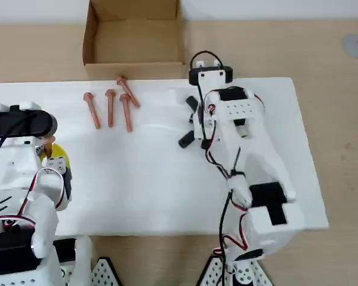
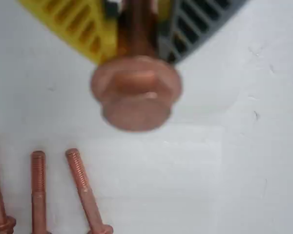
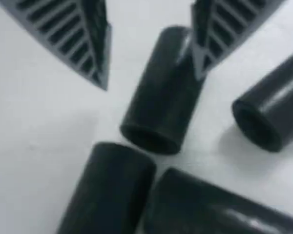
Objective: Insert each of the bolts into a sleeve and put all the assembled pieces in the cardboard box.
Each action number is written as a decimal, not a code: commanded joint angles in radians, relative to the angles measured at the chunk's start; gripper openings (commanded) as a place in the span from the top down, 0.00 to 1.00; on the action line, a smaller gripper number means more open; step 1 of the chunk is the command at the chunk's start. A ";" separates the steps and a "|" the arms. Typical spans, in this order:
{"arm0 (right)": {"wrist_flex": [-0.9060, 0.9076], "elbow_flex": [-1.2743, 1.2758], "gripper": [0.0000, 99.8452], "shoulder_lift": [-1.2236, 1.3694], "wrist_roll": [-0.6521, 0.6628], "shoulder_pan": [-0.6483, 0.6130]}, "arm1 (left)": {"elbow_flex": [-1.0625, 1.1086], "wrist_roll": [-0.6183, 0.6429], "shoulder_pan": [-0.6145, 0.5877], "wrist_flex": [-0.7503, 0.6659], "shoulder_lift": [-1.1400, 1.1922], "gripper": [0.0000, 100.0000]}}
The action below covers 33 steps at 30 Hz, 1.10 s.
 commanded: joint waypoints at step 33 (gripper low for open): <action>0.068 -0.150 0.99 0.173 -0.005 0.015 | -0.018 -0.011 0.002 -0.020 -0.008 0.99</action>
